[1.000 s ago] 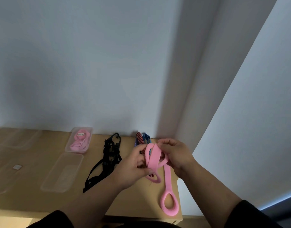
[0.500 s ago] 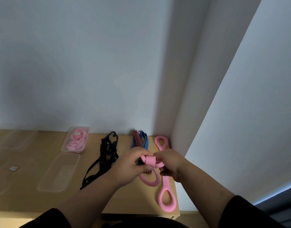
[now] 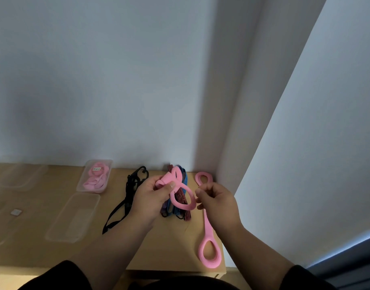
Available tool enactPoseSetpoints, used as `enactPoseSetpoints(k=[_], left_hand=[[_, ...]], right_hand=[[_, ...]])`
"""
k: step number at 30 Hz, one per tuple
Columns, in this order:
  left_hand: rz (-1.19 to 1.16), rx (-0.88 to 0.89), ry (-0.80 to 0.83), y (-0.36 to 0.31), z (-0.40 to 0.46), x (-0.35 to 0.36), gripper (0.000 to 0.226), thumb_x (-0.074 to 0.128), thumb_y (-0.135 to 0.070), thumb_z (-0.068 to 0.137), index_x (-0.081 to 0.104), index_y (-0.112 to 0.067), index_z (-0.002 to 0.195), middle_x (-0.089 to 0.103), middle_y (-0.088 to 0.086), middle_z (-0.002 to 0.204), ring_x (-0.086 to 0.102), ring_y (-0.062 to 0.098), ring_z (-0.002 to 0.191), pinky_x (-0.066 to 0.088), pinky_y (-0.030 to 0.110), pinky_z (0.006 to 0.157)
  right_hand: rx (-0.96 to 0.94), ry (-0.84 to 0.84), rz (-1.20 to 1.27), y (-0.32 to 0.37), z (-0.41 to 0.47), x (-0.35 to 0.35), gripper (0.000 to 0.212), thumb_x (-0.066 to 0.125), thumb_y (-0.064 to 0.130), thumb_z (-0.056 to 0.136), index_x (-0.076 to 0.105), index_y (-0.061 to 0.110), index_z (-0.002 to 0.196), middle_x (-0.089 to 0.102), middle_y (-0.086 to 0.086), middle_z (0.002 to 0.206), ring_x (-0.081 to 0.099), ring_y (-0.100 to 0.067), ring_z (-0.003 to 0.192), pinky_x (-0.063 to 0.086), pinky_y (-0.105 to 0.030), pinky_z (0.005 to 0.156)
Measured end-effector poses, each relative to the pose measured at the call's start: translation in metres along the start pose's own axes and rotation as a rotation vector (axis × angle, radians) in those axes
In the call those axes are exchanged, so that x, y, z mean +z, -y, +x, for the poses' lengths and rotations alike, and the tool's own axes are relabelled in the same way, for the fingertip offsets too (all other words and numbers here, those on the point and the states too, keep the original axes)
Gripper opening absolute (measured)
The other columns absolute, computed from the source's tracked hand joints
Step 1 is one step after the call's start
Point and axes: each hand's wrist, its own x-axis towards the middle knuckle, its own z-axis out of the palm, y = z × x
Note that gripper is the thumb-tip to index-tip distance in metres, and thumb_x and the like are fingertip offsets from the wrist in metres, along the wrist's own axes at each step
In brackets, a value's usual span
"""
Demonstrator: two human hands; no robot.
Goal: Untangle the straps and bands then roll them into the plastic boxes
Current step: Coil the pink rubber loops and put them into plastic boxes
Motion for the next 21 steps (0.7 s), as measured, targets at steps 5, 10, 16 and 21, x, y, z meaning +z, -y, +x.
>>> enactPoseSetpoints(k=[5, 10, 16, 21], left_hand=[[-0.249, -0.15, 0.001, 0.007, 0.001, 0.001, 0.013, 0.065, -0.004, 0.093, 0.07, -0.005, 0.105, 0.074, 0.019, 0.101, 0.072, 0.026, 0.093, 0.058, 0.041, 0.086], [-0.271, -0.198, 0.085, 0.007, -0.007, 0.007, 0.021, 0.06, -0.004, 0.095, 0.067, 0.004, 0.113, 0.072, 0.025, 0.104, 0.07, 0.032, 0.096, 0.054, 0.048, 0.094], [-0.404, -0.29, 0.086, 0.012, -0.013, 0.006, 0.027, 0.059, -0.009, 0.094, 0.064, 0.005, 0.117, 0.071, 0.025, 0.108, 0.07, 0.032, 0.098, 0.057, 0.043, 0.091], [-0.323, -0.325, 0.107, 0.016, -0.021, 0.008, 0.024, 0.059, -0.014, 0.096, 0.068, 0.002, 0.112, 0.07, 0.026, 0.11, 0.067, 0.036, 0.105, 0.053, 0.048, 0.097]], right_hand=[[-0.085, 0.074, -0.154, -0.006, -0.003, -0.001, 0.014, 0.07, 0.017, 0.092, 0.078, 0.022, 0.081, 0.073, 0.006, 0.08, 0.064, -0.011, 0.074, 0.05, -0.016, 0.064], [-0.006, 0.157, -0.105, -0.008, 0.001, 0.001, 0.013, 0.07, 0.029, 0.093, 0.082, 0.03, 0.088, 0.076, 0.014, 0.09, 0.068, -0.004, 0.084, 0.052, -0.021, 0.072], [0.089, 0.207, -0.102, -0.008, 0.001, 0.01, 0.014, 0.074, 0.036, 0.087, 0.08, 0.026, 0.08, 0.076, 0.002, 0.079, 0.072, -0.017, 0.075, 0.061, -0.043, 0.079], [0.168, 0.282, 0.114, -0.012, 0.001, 0.017, 0.013, 0.068, 0.019, 0.092, 0.079, 0.011, 0.091, 0.077, -0.01, 0.081, 0.07, -0.018, 0.071, 0.06, -0.035, 0.073]])
